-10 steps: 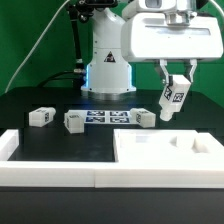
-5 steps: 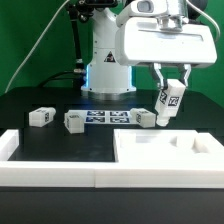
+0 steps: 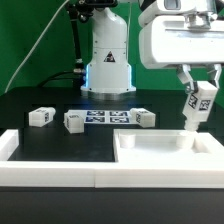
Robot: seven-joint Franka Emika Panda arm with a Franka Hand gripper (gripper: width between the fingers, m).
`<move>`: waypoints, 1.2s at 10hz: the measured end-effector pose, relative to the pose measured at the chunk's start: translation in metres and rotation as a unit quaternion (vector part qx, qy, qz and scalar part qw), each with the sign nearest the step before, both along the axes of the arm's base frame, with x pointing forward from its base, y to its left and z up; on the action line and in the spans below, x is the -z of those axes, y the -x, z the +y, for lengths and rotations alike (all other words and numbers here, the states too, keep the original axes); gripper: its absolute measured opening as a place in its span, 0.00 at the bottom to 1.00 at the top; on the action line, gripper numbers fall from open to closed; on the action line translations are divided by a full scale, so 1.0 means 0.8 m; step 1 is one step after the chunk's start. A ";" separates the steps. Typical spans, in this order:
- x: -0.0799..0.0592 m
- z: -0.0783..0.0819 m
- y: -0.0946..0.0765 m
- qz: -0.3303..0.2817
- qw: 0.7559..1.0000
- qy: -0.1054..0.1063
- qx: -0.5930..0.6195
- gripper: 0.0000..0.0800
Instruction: Assemble one leg
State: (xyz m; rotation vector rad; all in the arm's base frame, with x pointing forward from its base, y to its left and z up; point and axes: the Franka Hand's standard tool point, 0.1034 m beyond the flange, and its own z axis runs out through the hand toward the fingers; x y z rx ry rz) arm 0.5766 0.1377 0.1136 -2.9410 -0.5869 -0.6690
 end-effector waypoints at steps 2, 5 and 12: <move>0.000 0.005 -0.006 -0.002 1.000 -0.001 -0.002 0.37; 0.001 0.005 -0.005 -0.002 1.000 -0.001 -0.002 0.37; -0.010 -0.024 -0.067 -0.004 1.000 0.003 0.002 0.37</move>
Offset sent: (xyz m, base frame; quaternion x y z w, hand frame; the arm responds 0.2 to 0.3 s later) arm 0.0000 0.0000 0.0000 0.0000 0.0000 0.0000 1.0000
